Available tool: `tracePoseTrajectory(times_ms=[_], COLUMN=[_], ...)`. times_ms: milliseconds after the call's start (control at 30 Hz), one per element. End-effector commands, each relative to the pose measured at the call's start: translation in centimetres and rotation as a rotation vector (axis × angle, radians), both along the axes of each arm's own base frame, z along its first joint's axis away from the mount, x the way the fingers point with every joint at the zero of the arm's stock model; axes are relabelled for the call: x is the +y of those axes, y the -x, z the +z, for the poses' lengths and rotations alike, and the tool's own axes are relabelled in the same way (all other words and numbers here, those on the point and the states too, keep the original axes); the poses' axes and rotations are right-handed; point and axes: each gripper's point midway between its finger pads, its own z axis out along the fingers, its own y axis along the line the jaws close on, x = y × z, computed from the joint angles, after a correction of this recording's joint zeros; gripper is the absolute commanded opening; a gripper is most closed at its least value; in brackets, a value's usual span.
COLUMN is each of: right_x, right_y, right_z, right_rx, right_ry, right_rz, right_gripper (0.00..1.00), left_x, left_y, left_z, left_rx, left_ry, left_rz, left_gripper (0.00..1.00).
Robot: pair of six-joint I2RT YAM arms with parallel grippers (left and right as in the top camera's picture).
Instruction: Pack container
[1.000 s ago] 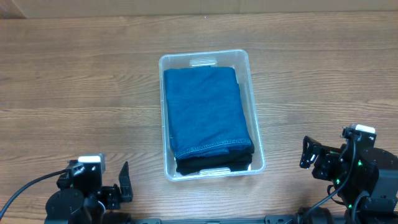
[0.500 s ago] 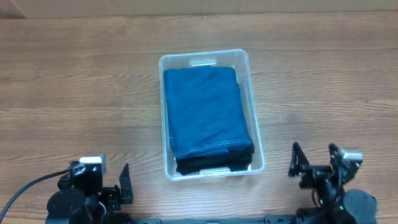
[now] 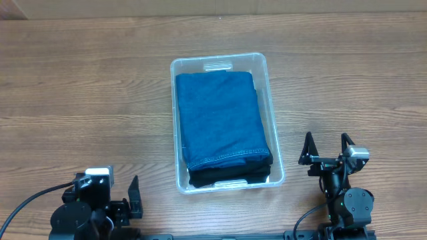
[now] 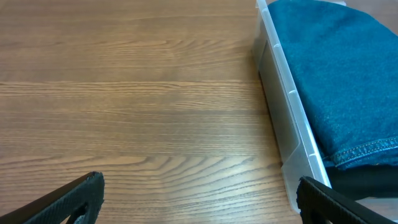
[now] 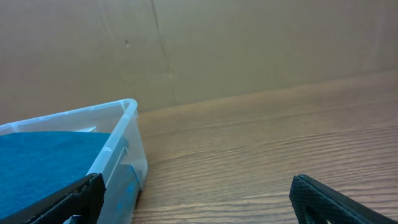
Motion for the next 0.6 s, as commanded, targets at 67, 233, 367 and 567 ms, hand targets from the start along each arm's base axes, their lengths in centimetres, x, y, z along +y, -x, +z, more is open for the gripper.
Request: tracePoseTrajectory(times_ms=[67, 233, 367, 567], right_x=[0.07, 0.07, 0.07, 0.07], right_y=[0.0, 0.0, 0.0, 0.0], right_z=[-0.06, -0.06, -0.06, -0.06], right_rx=[-0.005, -0.005, -0.005, -0.005], right_ry=[-0.001, -0.001, -0.001, -0.001], right_rz=[0.001, 0.001, 0.001, 0.001], right_gripper=[1.0, 1.0, 1.0, 1.0], left_x=[0.16, 0.16, 0.16, 0.12], left_y=[0.03, 0.03, 0.03, 0.12], left_z=[0.13, 0.13, 0.13, 0.09], left_rx=[-0.005, -0.005, -0.005, -0.014], left_ry=[-0.017, -0.017, -0.016, -0.016], left_rz=[-0.001, -0.001, -0.001, -0.004], left_gripper=[1.0, 1.0, 1.0, 1.0])
